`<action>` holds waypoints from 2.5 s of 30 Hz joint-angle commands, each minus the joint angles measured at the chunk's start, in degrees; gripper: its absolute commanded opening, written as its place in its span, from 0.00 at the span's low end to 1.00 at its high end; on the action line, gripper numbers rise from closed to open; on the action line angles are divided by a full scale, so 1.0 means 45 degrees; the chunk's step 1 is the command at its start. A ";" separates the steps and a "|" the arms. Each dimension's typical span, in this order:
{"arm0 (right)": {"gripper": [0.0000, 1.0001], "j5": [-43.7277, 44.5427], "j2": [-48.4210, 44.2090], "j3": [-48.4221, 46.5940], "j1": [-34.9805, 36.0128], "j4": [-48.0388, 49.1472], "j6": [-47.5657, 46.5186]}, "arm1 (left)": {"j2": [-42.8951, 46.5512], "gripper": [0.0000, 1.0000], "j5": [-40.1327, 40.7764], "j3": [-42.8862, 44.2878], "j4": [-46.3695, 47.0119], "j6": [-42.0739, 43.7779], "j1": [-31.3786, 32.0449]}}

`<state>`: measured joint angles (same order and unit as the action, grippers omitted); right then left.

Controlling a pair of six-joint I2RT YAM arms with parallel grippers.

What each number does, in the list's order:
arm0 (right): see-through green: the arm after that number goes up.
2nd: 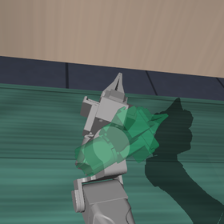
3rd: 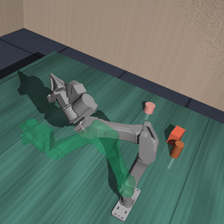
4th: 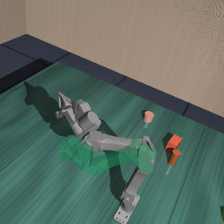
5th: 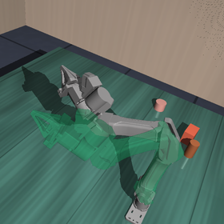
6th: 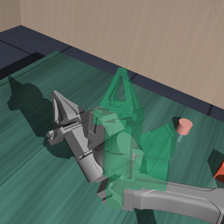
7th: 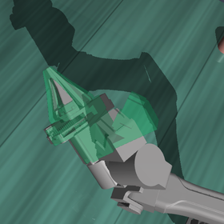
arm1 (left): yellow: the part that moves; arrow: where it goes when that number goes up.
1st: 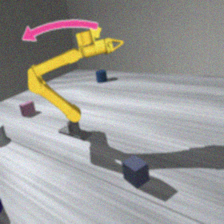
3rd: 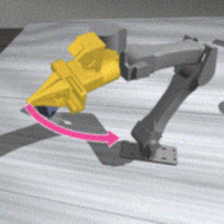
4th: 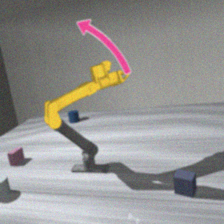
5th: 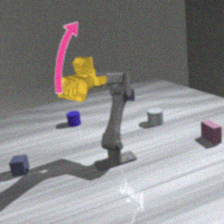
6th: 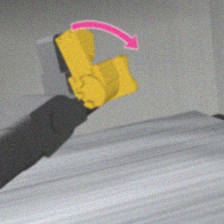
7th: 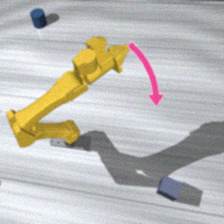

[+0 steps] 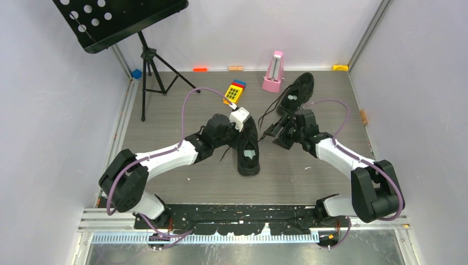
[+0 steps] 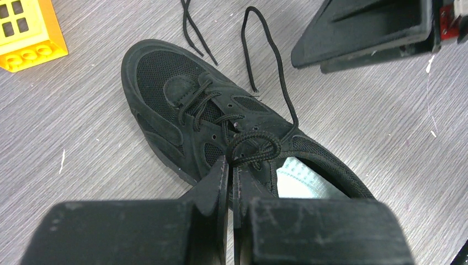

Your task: Tie the shoes

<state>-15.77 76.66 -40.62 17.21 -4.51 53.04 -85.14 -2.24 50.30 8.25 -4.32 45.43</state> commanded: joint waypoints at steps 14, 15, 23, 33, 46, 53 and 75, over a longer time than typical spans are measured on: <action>0.45 -0.0708 0.2108 -0.0210 0.0413 0.4025 0.1823 | 0.0061 0.00 -0.0205 0.0325 0.0061 -0.0155 0.0041; 0.39 -0.0687 0.2139 -0.0241 0.0413 0.4137 0.1827 | 0.0086 0.00 -0.0188 0.0306 0.0061 -0.0154 0.0041; 0.00 0.0480 0.1186 -0.0330 0.0413 0.2833 0.0874 | -0.0013 0.00 0.1455 0.0647 -0.0840 -0.0229 0.0041; 0.00 0.1261 0.0470 -0.0671 0.0399 0.1081 -0.0583 | -0.0396 0.00 0.1910 0.1087 -0.1616 -0.0222 0.0041; 0.01 -0.4224 0.1882 -0.1381 0.0517 0.5891 0.0731 | -0.0513 0.00 0.1245 0.1690 -0.1775 0.0418 0.0262; 0.08 -0.4888 0.2437 -0.1608 0.0702 0.6692 0.1194 | -0.0919 0.00 0.1301 0.2511 -0.2634 0.0636 0.0431; 0.38 -0.5100 0.2970 -0.1109 0.0808 0.6823 0.1002 | -0.1066 0.00 0.1383 0.2980 -0.2970 -0.0310 0.0569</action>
<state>-38.04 89.67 -45.43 20.18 24.16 58.63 -91.88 4.03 62.85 -6.72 -4.12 47.68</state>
